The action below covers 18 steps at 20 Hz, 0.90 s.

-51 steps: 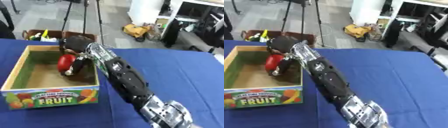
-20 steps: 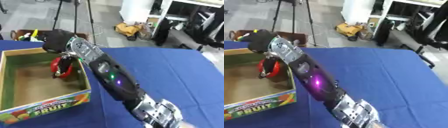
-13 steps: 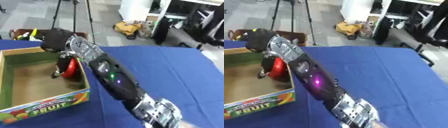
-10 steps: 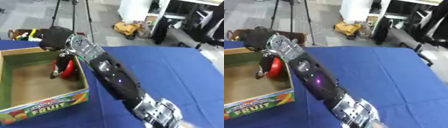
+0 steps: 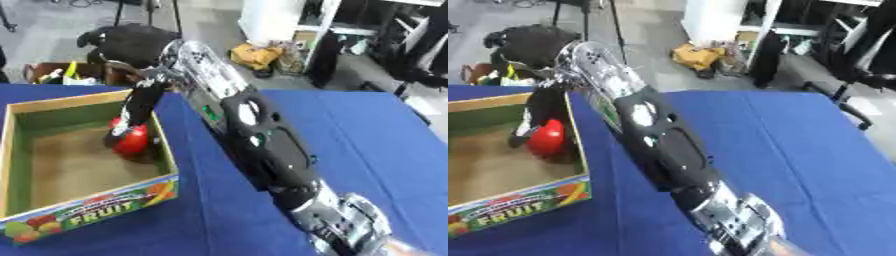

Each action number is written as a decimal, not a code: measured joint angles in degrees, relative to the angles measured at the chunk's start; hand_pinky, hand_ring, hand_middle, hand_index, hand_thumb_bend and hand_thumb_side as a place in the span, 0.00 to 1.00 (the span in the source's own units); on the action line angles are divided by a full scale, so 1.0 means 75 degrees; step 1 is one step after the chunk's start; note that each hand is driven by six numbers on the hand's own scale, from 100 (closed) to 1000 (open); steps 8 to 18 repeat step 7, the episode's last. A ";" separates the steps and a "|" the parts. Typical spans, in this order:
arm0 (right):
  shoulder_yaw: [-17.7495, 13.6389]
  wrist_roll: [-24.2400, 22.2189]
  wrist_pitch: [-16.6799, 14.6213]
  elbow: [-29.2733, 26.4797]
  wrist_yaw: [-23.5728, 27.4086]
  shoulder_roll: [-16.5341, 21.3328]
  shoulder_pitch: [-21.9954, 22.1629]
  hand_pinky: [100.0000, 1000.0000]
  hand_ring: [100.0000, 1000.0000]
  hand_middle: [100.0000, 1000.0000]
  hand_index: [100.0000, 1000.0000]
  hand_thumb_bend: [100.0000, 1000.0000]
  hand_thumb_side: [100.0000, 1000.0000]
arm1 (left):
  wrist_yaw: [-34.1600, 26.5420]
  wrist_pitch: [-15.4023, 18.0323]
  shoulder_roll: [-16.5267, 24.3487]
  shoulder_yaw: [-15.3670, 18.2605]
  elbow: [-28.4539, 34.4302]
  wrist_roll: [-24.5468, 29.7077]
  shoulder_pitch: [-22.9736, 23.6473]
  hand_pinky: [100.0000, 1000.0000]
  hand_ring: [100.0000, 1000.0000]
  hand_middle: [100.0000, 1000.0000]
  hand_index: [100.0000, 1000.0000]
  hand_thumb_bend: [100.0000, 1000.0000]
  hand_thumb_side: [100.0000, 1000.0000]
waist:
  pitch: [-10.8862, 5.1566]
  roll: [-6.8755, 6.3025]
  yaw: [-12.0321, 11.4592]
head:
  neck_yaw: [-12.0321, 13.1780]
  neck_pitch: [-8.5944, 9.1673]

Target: Pick up objects on the table and place them in the box.

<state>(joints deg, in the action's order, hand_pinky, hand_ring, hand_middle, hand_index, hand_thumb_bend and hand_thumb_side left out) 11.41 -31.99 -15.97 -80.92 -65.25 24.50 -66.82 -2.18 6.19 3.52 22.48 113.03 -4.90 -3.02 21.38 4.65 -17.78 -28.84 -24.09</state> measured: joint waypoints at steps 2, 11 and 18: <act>-0.0138 0.0184 0.0315 -0.0365 0.0508 0.0112 0.0148 0.67 0.82 0.79 0.71 0.61 0.89 | -0.0008 -0.0007 0.0000 0.0001 0.0000 -0.0007 0.0007 0.23 0.19 0.36 0.41 0.00 0.79 | -0.0023 -0.0038 0.0071 | 0.0048 -0.0003; -0.0498 0.1155 0.1266 -0.1369 0.2061 0.0518 0.0733 0.61 0.74 0.74 0.71 0.47 1.00 | -0.0031 -0.0028 0.0000 0.0012 0.0000 -0.0040 0.0063 0.23 0.19 0.36 0.41 0.00 0.79 | -0.0112 -0.0167 0.0268 | 0.0193 -0.0003; -0.0498 0.1155 0.1266 -0.1369 0.2061 0.0518 0.0733 0.61 0.74 0.74 0.71 0.47 1.00 | -0.0031 -0.0028 0.0000 0.0012 0.0000 -0.0040 0.0063 0.23 0.19 0.36 0.41 0.00 0.79 | -0.0112 -0.0167 0.0268 | 0.0193 -0.0003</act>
